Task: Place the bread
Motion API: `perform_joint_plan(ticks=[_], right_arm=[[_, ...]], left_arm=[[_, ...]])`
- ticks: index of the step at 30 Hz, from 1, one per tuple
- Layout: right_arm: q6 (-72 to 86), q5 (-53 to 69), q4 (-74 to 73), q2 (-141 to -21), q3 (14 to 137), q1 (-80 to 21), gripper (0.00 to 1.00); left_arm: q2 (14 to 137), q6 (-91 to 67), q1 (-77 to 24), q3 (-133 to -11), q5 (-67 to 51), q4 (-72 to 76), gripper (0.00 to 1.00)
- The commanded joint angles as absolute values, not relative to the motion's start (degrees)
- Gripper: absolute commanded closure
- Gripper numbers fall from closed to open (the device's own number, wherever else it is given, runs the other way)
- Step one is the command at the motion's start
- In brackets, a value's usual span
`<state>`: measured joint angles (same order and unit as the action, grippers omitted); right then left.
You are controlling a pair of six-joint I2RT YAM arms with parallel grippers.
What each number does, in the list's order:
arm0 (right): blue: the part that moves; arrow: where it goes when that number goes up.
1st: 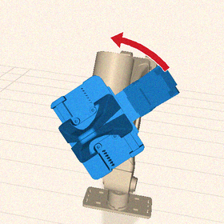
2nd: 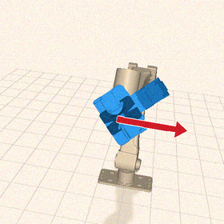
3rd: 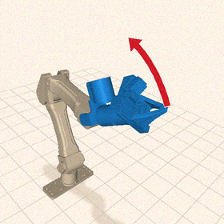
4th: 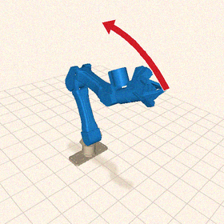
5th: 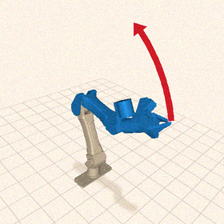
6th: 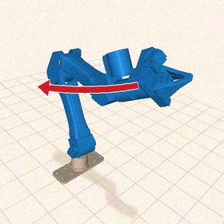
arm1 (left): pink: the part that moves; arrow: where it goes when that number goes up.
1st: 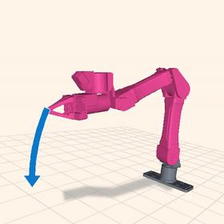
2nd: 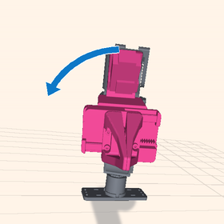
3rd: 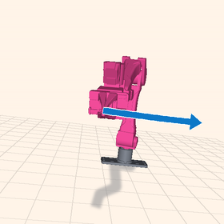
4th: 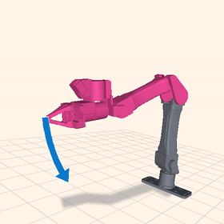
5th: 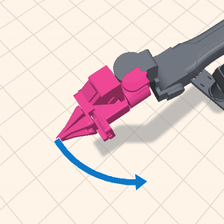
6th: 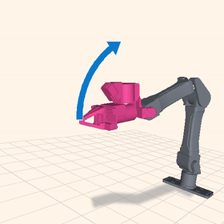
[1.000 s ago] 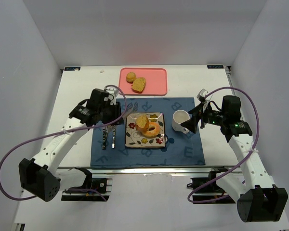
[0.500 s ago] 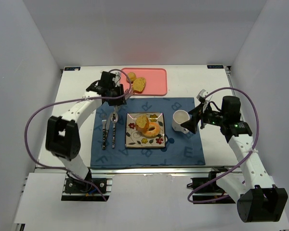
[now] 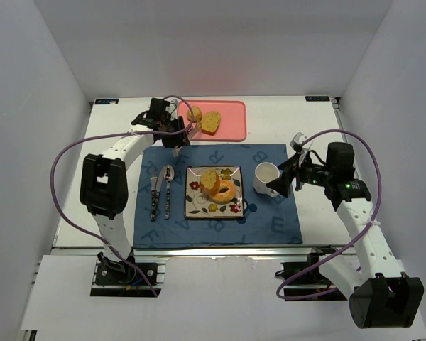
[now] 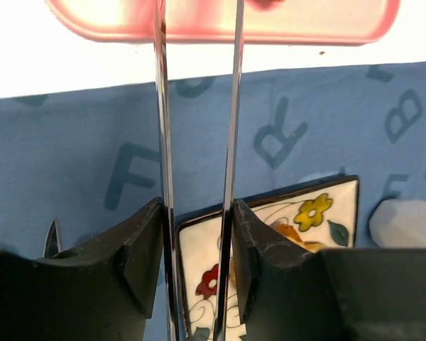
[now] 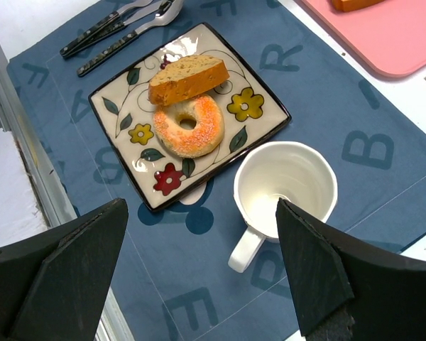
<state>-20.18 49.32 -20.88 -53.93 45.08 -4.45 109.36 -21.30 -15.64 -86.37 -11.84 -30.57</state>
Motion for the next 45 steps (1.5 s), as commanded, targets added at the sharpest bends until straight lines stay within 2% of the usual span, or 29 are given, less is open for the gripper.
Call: perform_joint_plan(ticks=[1, 13, 21, 28, 30, 31, 34, 39, 45], right_arm=[[-21.0, 49.5, -20.0, -53.3, 44.6, -4.0, 0.11], [-20.8, 49.7, -19.7, -54.0, 45.1, -4.0, 0.11], [-20.7, 49.7, -19.5, -53.4, 44.7, -3.7, 0.11], [-20.5, 49.7, -19.2, -53.3, 44.9, -3.5, 0.11], [-20.3, 49.8, -18.9, -53.3, 44.8, -3.4, 0.11], [-20.3, 49.9, -18.9, -53.3, 44.7, -3.4, 0.11], [-20.2, 49.9, -18.9, -53.2, 44.8, -3.4, 0.11], [-20.4, 49.7, -19.2, -53.1, 44.9, -3.4, 0.11], [-20.2, 50.2, -19.3, -52.5, 44.5, -3.4, 0.11]], left_arm=[[108.5, -22.4, -14.7, -88.1, -15.9, -27.2, 0.49], [108.0, -25.6, -13.0, -87.9, -20.6, -24.3, 0.48], [114.2, -24.6, -12.9, -93.7, -24.9, -29.3, 0.48], [116.2, -23.3, -12.9, -97.2, -22.9, -33.8, 0.50], [116.2, -23.3, -12.9, -96.7, -24.1, -33.3, 0.58], [116.4, -23.3, -12.9, -96.6, -24.7, -33.0, 0.70], [115.7, -23.7, -13.0, -95.5, -27.9, -31.4, 0.86], [110.9, -25.3, -12.7, -92.9, -31.8, -27.2, 0.94], [103.7, -28.0, -10.6, -87.5, -34.3, -23.7, 0.98]])
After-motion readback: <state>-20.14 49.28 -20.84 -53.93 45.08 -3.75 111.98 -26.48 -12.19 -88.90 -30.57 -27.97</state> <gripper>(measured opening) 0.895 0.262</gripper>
